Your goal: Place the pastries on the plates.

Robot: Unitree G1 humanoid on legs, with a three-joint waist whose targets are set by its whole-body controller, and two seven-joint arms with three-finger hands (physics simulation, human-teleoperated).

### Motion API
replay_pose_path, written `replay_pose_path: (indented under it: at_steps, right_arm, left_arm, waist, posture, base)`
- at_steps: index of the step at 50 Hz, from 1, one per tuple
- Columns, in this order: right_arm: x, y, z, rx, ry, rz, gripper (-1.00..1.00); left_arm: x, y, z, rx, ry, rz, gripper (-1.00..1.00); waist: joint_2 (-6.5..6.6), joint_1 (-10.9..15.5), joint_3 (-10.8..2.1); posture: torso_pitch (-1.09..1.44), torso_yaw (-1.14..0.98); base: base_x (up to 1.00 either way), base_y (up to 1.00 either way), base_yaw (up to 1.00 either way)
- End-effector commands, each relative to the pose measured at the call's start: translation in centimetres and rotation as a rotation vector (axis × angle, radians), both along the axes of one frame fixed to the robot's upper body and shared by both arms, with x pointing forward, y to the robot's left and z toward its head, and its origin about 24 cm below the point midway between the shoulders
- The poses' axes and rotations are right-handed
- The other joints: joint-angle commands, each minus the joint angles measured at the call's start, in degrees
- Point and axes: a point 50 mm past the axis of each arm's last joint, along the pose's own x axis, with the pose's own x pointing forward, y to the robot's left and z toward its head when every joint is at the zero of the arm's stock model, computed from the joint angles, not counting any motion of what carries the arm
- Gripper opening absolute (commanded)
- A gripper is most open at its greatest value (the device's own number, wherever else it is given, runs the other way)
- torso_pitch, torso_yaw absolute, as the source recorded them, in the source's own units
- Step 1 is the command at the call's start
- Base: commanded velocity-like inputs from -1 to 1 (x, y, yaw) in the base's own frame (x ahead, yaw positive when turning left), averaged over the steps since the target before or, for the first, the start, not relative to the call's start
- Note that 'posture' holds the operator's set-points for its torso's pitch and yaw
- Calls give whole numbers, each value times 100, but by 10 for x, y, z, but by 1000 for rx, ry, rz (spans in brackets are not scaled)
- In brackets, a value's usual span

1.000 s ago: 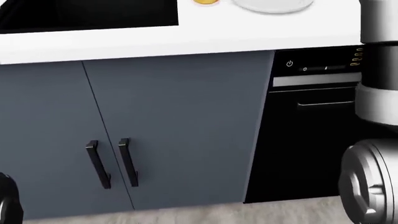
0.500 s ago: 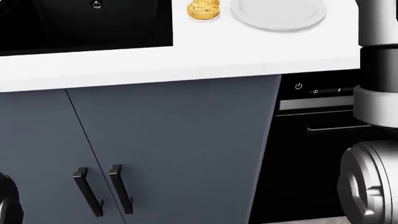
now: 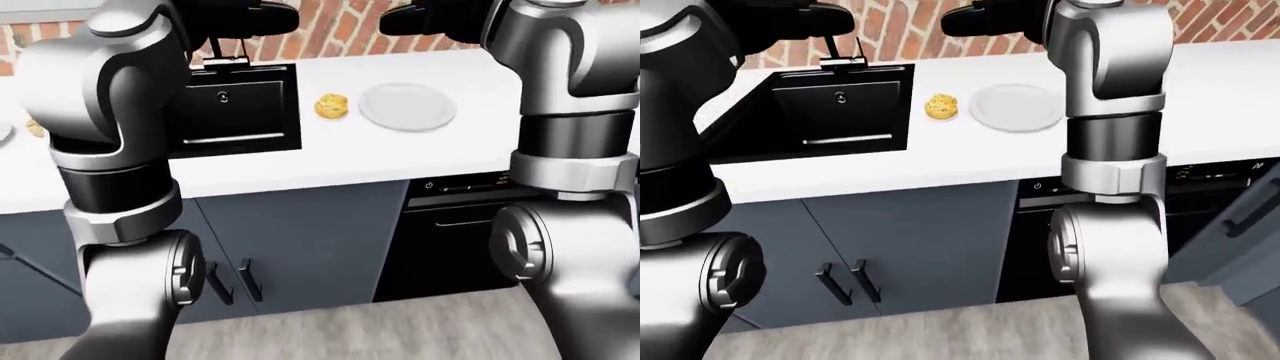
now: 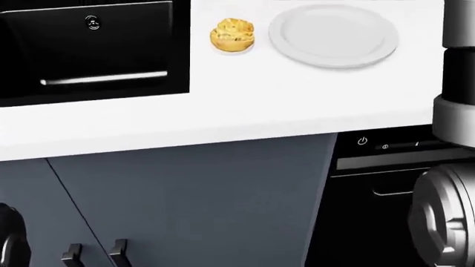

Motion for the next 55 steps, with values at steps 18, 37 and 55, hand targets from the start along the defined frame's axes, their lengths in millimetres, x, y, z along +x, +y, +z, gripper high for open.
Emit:
replay_pose_path:
  at_steps: [18,37,55]
  right_arm:
    - [-7,4,18,8,-87,12,100]
    - [-9,5,21,12,-92,14,100]
    - [-7,5,17,-10,-77,22,100]
  left_arm:
    - [-6,3,14,1,-71,17,100]
    - [-6,3,14,16,-74,21,100]
    - [-7,1,15,18,-84,9,100]
  waist:
    - [-680,154,-37]
    - [-252,90,-241]
    - [-539,139,-198]
  posture:
    - [0,0]
    - [0,0]
    - [0,0]
  base:
    - [19,0,0]
    - [0,-2,0]
    - [0,-22,0]
